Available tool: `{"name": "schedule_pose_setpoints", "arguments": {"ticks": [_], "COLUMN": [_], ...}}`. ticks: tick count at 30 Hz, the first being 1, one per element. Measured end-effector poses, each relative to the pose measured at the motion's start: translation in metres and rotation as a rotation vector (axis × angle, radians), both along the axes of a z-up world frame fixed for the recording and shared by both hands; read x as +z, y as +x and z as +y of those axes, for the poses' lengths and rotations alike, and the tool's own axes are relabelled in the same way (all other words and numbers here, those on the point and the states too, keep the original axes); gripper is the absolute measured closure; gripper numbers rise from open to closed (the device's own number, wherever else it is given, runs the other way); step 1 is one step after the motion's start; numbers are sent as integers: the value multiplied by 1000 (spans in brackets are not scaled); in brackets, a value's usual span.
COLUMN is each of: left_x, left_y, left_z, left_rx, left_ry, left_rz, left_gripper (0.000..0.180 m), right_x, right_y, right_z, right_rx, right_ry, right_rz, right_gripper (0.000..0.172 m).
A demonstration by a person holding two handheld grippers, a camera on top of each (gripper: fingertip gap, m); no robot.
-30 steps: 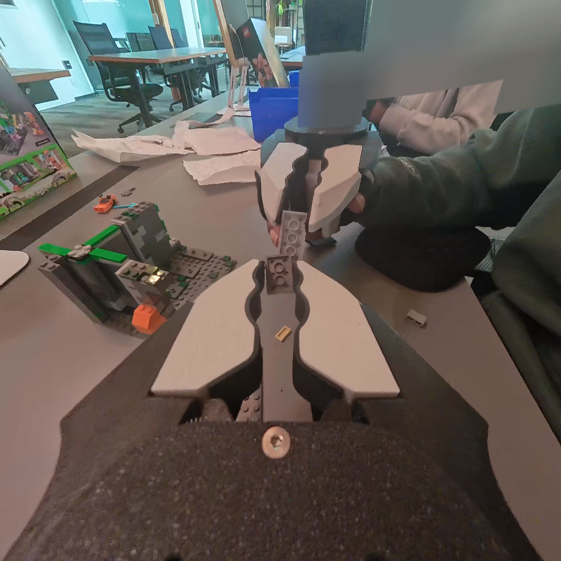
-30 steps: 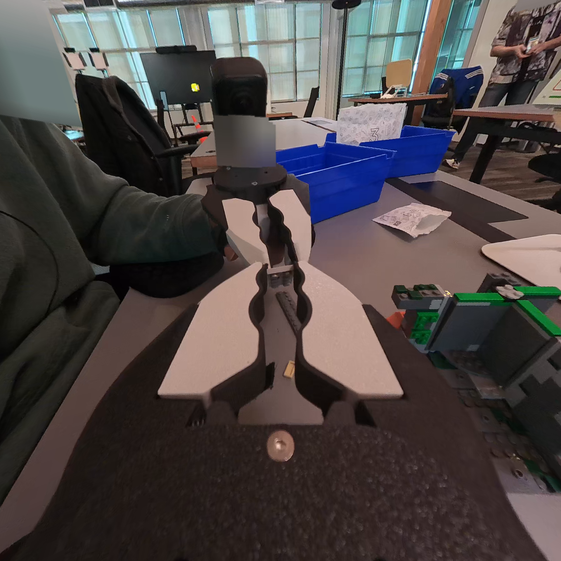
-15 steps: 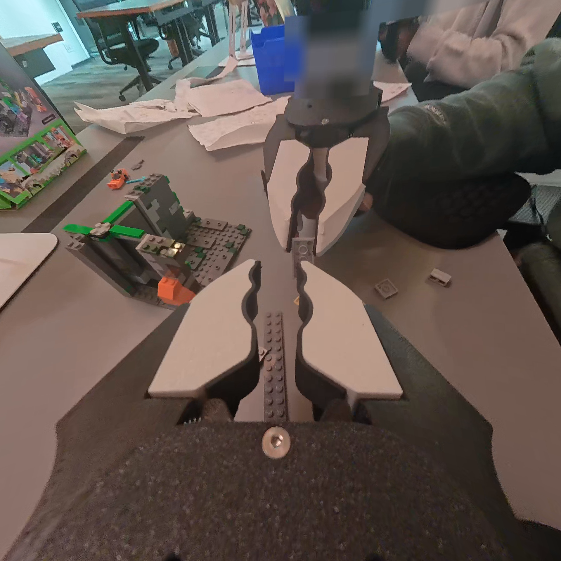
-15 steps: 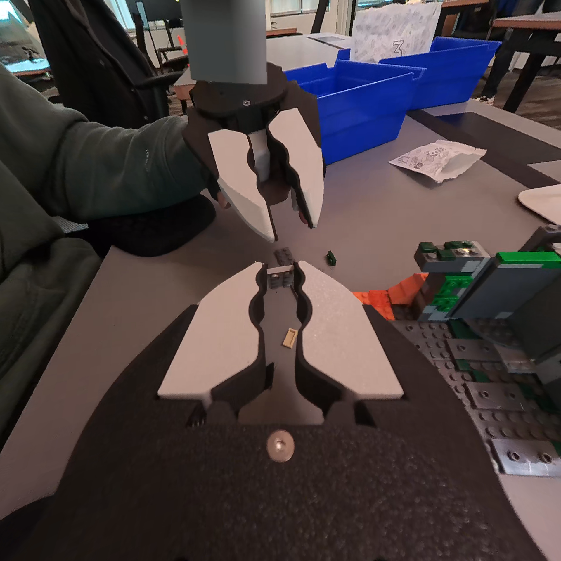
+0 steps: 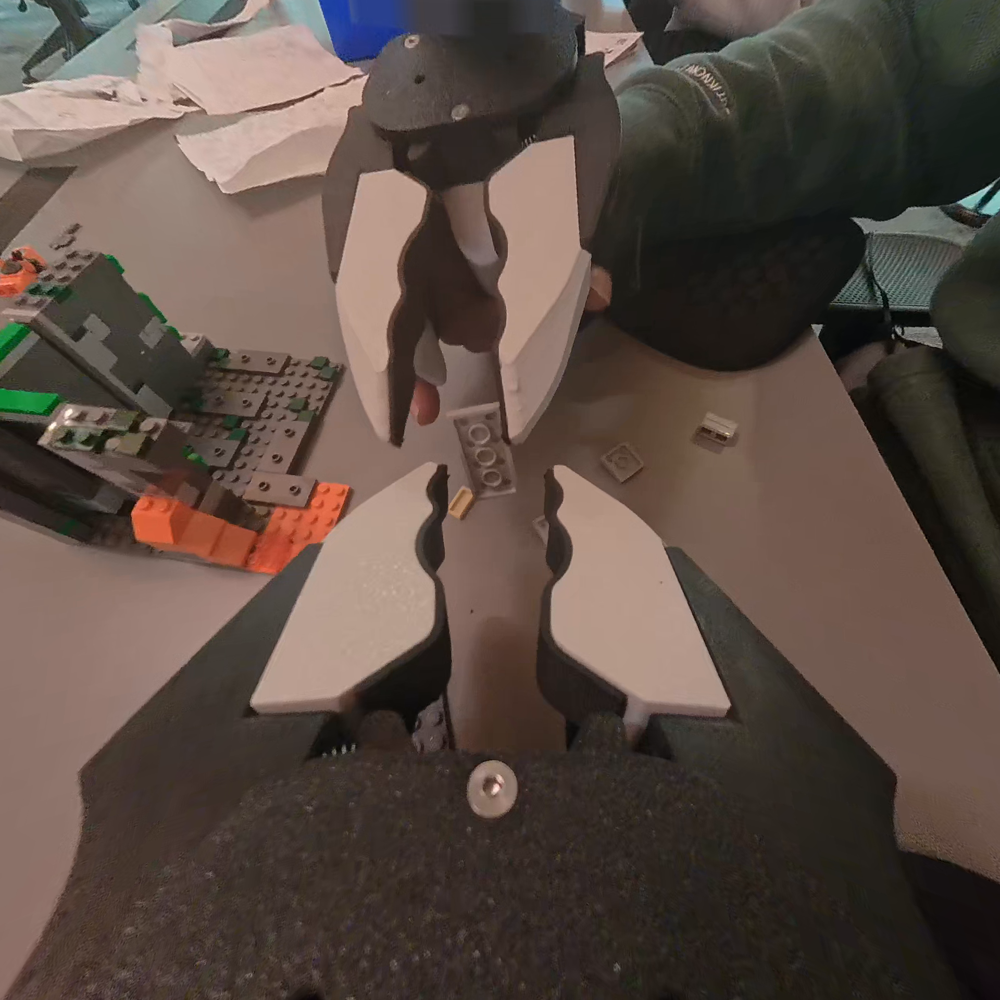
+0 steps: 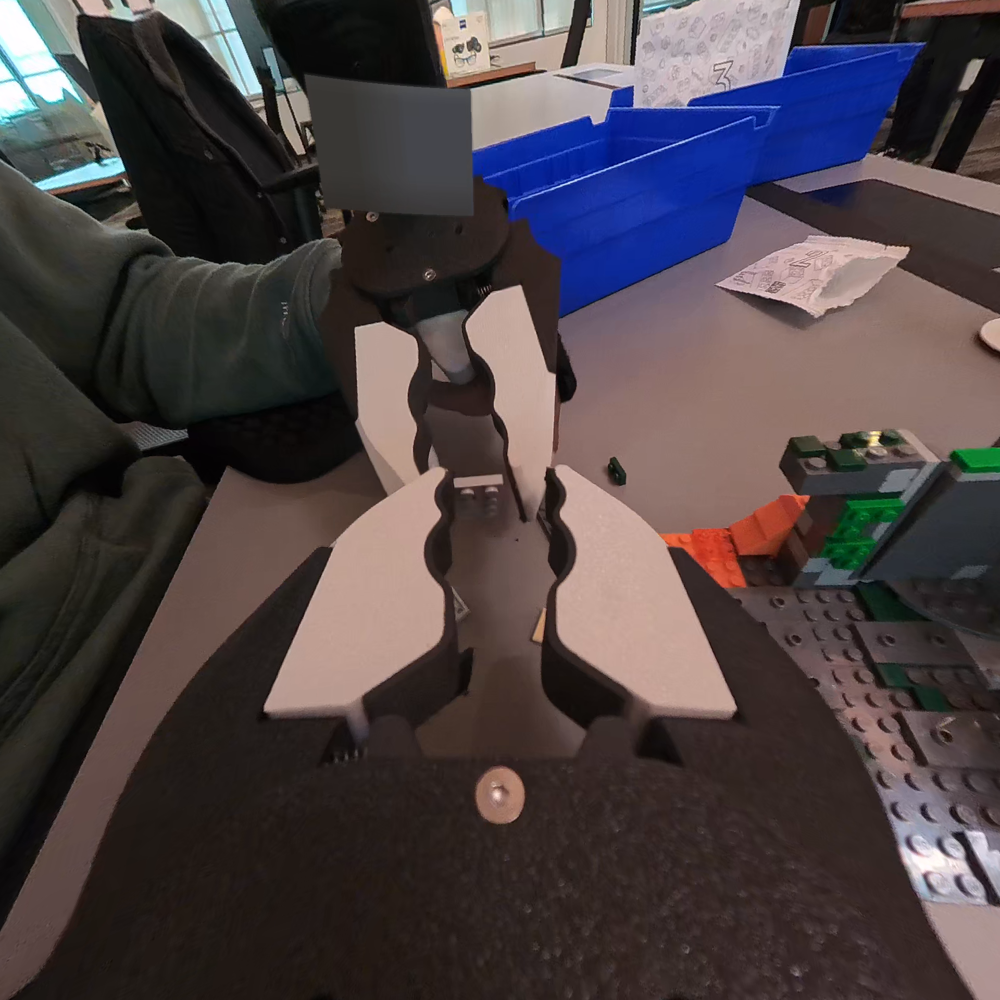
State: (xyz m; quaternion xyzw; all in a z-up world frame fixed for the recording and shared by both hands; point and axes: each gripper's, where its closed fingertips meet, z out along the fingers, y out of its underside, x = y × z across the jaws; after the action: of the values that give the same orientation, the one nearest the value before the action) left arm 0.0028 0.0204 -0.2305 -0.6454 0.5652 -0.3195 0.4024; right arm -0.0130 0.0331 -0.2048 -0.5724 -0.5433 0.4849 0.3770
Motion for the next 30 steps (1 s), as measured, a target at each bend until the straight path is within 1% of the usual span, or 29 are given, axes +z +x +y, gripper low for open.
{"name": "schedule_pose_setpoints", "arguments": {"ticks": [1,3,8,9,11,13,15,18,21,24,27,28,29,30], "left_x": [-1,-2,0,0,-2,-5,-7,-6,-7,-7,-2,-2,-1,-1], "left_y": [2,1,-8,-9,-9,-8,-8,-9,-10,-8,-2,-1,0,-1], "left_z": [-1,-2,5,4,0,-6,-12,-12,-9,-6,-8,-10,-11,-10], "left_rx": [-3,-7,25,22,-5,-35,-66,-65,-51,-32,-36,-41,-43,-40], "left_ry": [5,21,10,7,-7,-17,-36,-30,-19,-5,12,19,31,44], "left_rz": [5,19,20,21,32,50,68,70,75,72,57,59,65,74], "left_gripper": [147,164,165,164,161,156,152,152,153,154,155,155,156,156], "right_x": [0,1,24,27,26,15,-6,-35,-52,-60,-73,-75,-74,-73], "right_y": [-1,-2,10,15,25,35,46,63,77,79,78,77,75,72], "right_z": [-1,-3,8,12,9,-5,-27,-63,-95,-108,-110,-111,-112,-109], "right_rx": [3,11,-28,-42,-19,38,111,213,298,327,347,359,369,365], "right_ry": [1,2,-15,-4,0,6,31,54,130,231,260,241,213,212], "right_rz": [3,4,88,87,38,-58,-187,-364,-508,-571,-616,-624,-617,-609], "right_gripper": [140,139,138,138,138,138,138,138,139,144,144,149,161,163]}}
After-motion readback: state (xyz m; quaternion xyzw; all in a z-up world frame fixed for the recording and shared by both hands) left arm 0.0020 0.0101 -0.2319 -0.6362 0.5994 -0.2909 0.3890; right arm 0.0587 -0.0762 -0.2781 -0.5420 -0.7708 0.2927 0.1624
